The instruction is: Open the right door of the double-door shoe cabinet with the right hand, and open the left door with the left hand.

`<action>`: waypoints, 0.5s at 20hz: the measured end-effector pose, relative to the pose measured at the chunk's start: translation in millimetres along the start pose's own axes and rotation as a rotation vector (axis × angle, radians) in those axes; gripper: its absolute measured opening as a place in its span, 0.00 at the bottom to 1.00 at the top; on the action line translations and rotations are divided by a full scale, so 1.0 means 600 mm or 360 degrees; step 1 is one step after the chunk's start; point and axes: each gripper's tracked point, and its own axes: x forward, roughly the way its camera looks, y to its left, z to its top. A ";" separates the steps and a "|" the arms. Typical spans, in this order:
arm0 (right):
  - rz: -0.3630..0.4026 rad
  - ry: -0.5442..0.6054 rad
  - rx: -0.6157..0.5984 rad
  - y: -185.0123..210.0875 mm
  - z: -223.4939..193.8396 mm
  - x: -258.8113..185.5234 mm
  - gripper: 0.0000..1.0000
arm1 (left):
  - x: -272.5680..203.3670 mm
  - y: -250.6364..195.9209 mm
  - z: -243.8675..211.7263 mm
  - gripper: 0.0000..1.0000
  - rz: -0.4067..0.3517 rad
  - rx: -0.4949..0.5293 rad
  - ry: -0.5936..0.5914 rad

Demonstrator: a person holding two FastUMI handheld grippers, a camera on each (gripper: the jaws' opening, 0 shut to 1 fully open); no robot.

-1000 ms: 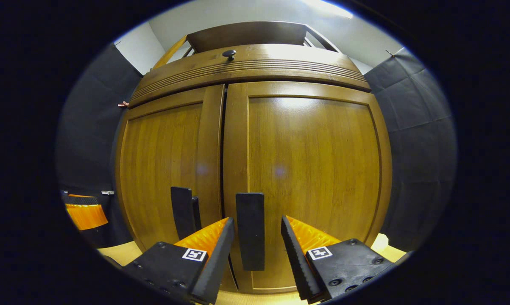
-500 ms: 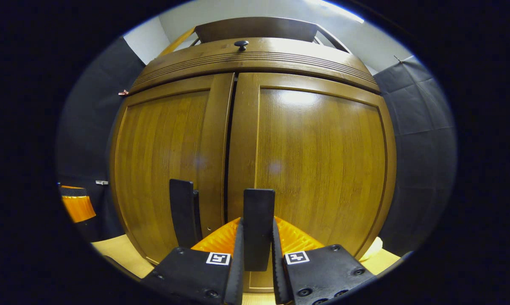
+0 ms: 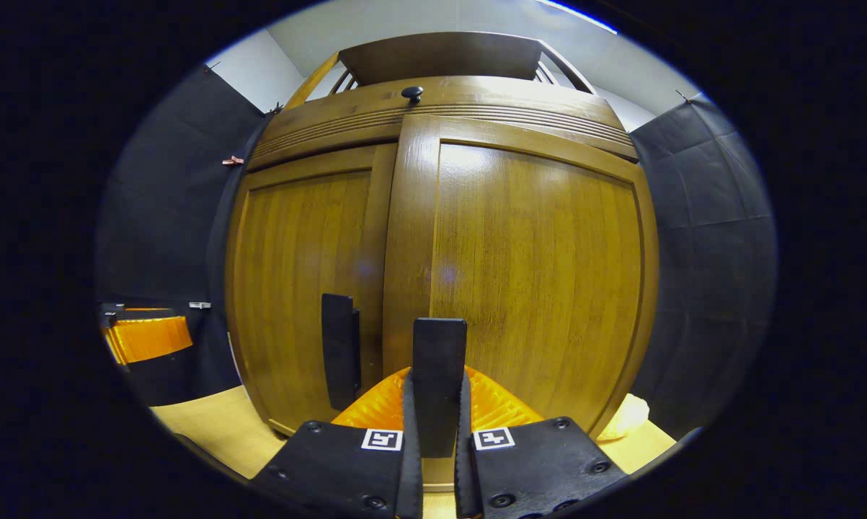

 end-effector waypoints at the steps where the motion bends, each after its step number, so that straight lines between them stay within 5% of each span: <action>1: 0.0022 0.0011 0.0005 -0.004 0.001 -0.018 0.21 | -0.007 -0.004 0.004 0.88 0.0003 0.0007 -0.0004; 3: 0.0050 0.0026 0.0009 -0.018 0.006 -0.058 0.25 | -0.018 -0.013 0.013 0.88 0.0012 0.0021 -0.0025; 10: 0.0044 0.0018 0.0019 -0.078 0.021 -0.174 0.17 | -0.038 -0.080 0.022 0.92 -0.0039 0.0035 -0.0050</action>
